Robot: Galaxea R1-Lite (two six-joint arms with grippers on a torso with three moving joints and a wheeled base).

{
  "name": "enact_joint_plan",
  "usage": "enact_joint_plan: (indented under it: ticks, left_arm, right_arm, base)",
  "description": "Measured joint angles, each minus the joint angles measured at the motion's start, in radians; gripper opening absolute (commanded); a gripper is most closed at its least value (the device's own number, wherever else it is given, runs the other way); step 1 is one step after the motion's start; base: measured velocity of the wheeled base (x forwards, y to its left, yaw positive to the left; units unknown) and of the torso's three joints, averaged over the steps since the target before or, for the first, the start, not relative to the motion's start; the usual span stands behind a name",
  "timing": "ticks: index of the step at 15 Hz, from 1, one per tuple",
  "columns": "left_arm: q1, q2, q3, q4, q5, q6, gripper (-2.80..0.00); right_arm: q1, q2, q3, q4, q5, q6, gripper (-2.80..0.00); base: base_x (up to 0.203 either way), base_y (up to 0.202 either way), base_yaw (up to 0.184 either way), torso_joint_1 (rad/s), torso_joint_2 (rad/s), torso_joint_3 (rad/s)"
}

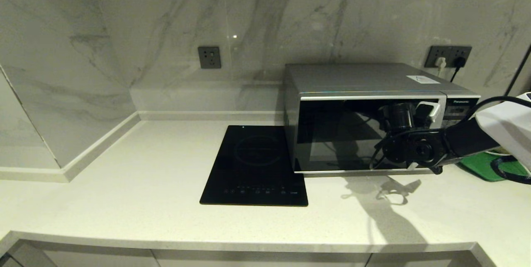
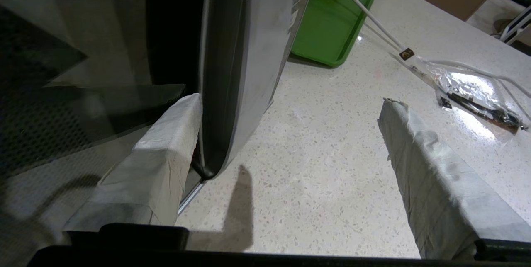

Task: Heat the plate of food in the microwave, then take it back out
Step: Open the microwave oven

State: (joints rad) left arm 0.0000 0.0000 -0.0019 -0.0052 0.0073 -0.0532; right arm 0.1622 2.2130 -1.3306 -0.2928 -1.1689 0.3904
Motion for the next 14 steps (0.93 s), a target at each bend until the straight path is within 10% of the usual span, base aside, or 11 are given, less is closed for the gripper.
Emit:
enact_joint_plan:
  ticks: [14]
  left_arm:
    - [0.0, 0.0, 0.0, 0.0, 0.0, 0.0, -2.8]
  right_arm:
    - [-0.026, -0.04, 0.099, -0.004, -0.001, 0.085, 0.0]
  base:
    - [0.0, 0.0, 0.0, 0.0, 0.0, 0.0]
